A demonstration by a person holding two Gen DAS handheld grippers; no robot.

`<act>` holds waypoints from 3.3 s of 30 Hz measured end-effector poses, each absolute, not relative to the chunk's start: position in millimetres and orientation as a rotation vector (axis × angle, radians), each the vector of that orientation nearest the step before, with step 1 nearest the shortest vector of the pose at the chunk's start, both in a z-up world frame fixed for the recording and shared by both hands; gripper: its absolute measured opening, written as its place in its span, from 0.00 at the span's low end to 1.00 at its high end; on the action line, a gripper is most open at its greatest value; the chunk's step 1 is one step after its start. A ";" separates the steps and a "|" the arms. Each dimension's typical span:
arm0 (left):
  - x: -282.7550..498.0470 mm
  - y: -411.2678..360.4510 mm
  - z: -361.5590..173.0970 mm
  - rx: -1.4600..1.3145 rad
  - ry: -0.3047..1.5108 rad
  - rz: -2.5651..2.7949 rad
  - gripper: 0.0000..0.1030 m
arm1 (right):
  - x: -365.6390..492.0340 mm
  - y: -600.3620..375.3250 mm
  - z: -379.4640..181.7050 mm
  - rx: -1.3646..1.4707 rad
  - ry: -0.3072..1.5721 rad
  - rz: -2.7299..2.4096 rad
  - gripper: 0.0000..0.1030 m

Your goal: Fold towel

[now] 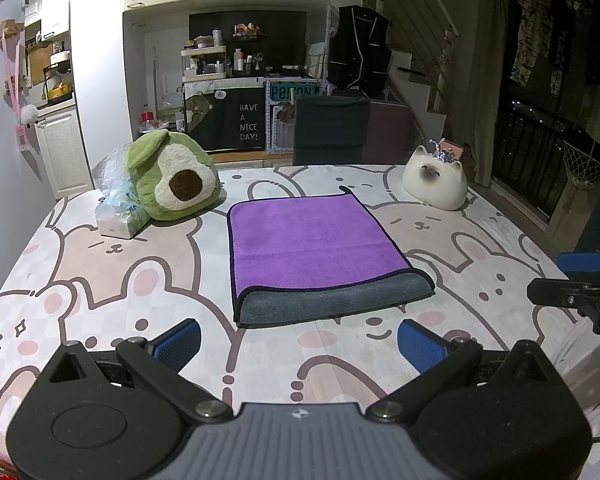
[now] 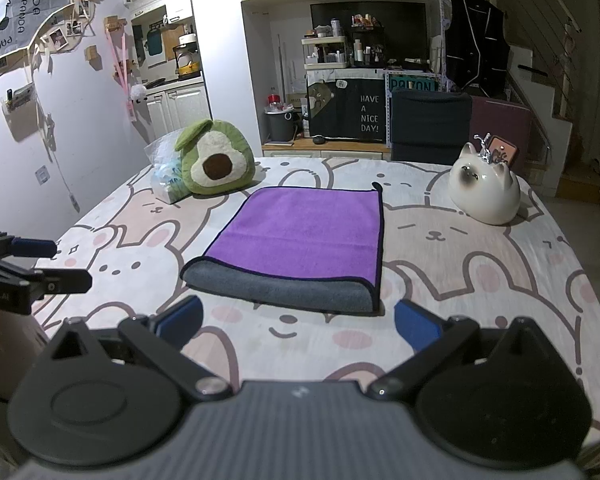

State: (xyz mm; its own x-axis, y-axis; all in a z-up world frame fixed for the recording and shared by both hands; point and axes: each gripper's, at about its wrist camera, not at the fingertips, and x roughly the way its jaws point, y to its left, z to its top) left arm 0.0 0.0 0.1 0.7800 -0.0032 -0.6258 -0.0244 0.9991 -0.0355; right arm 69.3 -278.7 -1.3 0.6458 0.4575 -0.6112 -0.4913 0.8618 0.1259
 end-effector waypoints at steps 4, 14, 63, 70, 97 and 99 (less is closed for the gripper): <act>-0.1 0.0 0.2 -0.042 0.676 0.011 1.00 | 69.2 -278.5 -1.3 -0.054 0.681 0.540 1.00; -0.1 -0.1 0.1 -0.042 0.676 0.012 1.00 | 69.8 -278.6 -1.7 -0.054 0.681 0.540 1.00; 0.1 -7.0 1.1 -0.041 0.674 0.011 1.00 | 69.0 -278.3 -0.6 -0.056 0.684 0.539 1.00; -2.4 -14.7 6.0 -0.047 0.668 0.013 1.00 | 69.6 -279.3 -1.3 -0.053 0.684 0.538 1.00; 33.3 1.5 19.3 -0.028 0.648 0.024 1.00 | 83.9 -278.3 8.9 -0.052 0.640 0.542 1.00; 37.2 1.7 21.1 -0.024 0.643 0.023 1.00 | 86.3 -275.3 11.9 -0.066 0.626 0.545 1.00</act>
State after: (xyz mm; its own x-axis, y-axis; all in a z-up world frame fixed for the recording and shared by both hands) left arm 37.2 1.7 21.1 0.7999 0.0141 -0.5999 -0.0292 0.9995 -0.0156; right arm 86.3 -275.3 11.9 0.6752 0.4646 -0.5729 -0.5036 0.8579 0.1022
